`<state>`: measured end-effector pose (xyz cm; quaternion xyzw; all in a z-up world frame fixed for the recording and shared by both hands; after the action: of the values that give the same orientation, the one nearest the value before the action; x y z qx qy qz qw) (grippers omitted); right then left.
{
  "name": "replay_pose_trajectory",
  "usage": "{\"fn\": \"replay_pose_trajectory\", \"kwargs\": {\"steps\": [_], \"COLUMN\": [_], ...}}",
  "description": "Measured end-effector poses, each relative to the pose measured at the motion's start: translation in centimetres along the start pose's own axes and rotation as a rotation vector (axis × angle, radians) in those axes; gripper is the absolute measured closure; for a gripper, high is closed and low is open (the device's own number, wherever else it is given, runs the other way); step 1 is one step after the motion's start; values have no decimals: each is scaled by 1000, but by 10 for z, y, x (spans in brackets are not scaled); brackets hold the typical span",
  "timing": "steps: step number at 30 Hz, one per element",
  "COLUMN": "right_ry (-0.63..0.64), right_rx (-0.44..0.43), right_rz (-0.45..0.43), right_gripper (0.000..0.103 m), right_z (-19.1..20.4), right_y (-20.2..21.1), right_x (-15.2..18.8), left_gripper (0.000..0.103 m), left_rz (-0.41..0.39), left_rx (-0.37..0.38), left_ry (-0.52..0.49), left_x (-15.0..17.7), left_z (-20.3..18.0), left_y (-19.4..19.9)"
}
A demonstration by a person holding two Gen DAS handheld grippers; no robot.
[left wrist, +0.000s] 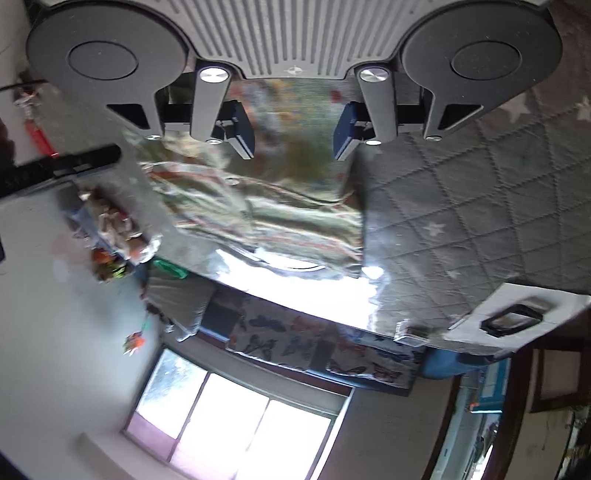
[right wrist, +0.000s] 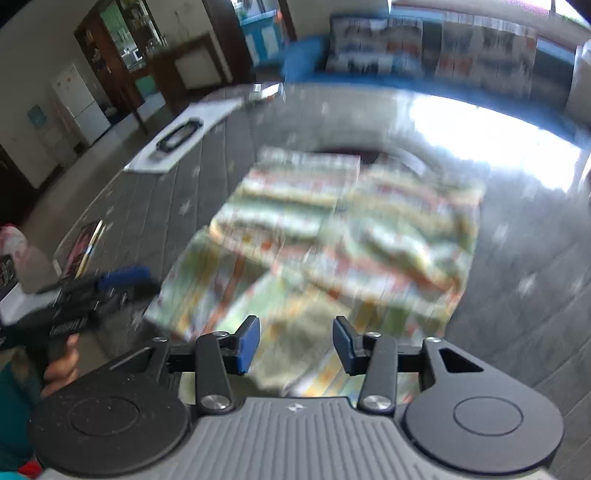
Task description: Fold clothes
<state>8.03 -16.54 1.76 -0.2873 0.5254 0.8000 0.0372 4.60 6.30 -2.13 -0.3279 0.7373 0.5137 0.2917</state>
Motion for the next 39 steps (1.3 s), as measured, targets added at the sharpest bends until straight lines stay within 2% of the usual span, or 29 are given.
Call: {"fn": "replay_pose_trajectory", "kwargs": {"steps": [3,8,11,16,20,23,26,30,37,39], "right_ry": [-131,-242,-287,-251,-221,-151,-60,-5,-74,-135], "right_rx": [-65,-81,-116,-92,-18,90,193,295,96,31], "right_rz": [-34,-75,-93,-90,-91,-78,-53,-24,-41,-57], "right_gripper": [58,58,58,60,60,59,59,59,59,59], "right_z": [-10,-25,-27,-27,-44,-57,-62,-73,-45,-41], "right_y": [-18,-31,-34,-27,2,37,61,86,28,7], "right_x": [12,28,35,37,35,36,33,24,39,40], "left_gripper": [46,46,45,44,42,38,37,37,39,39], "left_rz": [15,24,33,45,33,25,33,26,46,44], "left_rx": [-35,-48,-47,-52,-56,-51,-41,-39,-42,-50], "left_ry": [-14,-45,-52,-68,-72,-69,-77,-95,-106,-110], "left_x": [5,12,12,11,7,4,4,5,8,7], "left_z": [7,10,7,1,0,-3,-7,-13,-10,-7], "left_y": [-3,1,-1,-3,1,4,4,5,0,0]}}
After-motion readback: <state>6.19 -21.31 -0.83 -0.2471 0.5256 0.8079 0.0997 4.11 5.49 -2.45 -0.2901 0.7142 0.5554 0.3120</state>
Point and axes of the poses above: each gripper's, at about its wrist camera, not at the fingertips, and y roughly against the way its jaws point, z to its left, x to its underside, the point moved 9 cm from there along -y, roughly the way its jaws point
